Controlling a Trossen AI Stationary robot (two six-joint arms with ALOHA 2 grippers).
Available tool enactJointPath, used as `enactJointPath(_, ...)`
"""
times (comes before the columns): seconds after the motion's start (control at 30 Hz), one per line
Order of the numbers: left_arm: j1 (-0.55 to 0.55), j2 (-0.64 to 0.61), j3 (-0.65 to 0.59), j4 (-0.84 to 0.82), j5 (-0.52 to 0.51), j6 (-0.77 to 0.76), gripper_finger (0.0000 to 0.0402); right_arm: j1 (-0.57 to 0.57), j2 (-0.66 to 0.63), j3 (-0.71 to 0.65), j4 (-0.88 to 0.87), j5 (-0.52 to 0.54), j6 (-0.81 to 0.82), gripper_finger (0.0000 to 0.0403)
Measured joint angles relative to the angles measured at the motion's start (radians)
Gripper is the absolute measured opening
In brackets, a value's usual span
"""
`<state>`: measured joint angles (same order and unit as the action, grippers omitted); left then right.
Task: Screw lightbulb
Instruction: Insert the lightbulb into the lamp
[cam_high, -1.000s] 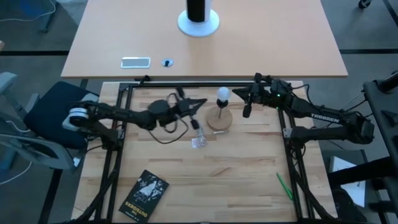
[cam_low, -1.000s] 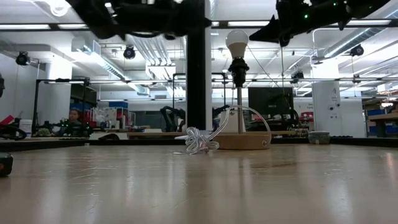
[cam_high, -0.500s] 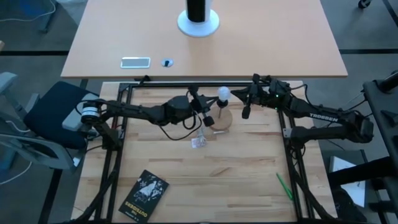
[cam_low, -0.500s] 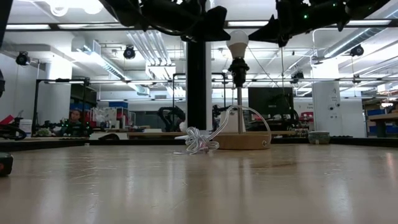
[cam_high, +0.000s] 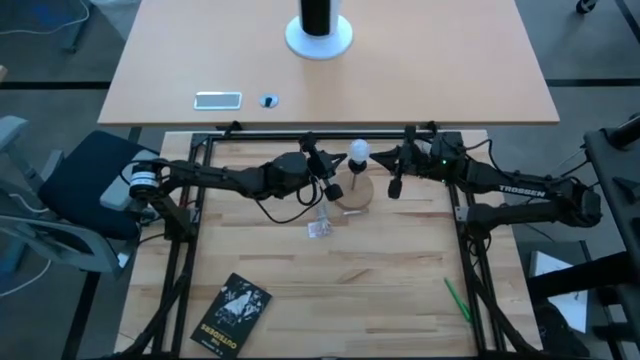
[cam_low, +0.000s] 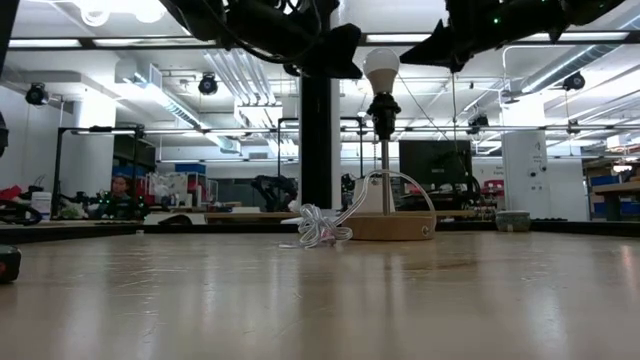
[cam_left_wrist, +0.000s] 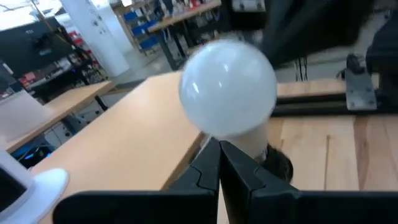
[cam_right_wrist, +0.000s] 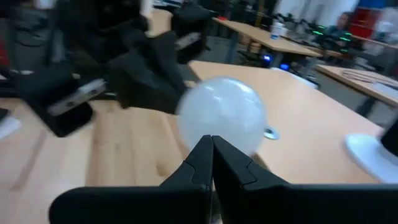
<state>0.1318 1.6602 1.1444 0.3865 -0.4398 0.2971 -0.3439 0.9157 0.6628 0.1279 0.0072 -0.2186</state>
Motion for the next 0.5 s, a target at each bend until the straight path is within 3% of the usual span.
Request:
enactJointPath(0.1, -0.015, -0.026, 0.002, -0.038, -0.004, 0.000, 0.0000, 0.000, -0.036, 0.000, -0.034, 0.071, -0.002, 0.0000)
enactJointPath(0.2, -0.019, -0.037, 0.002, -0.028, 0.070, 0.006, 0.0000, -0.002, -0.045, 0.000, -0.037, 0.150, -0.038, 0.0000)
enactJointPath(0.27, -0.014, -0.037, 0.002, -0.007, 0.118, 0.007, 0.0000, -0.008, -0.032, 0.000, -0.019, 0.150, -0.052, 0.0000)
enactJointPath(0.5, 0.011, -0.018, 0.006, 0.003, 0.117, -0.003, 0.0000, -0.012, 0.061, 0.001, 0.079, 0.110, -0.055, 0.0000)
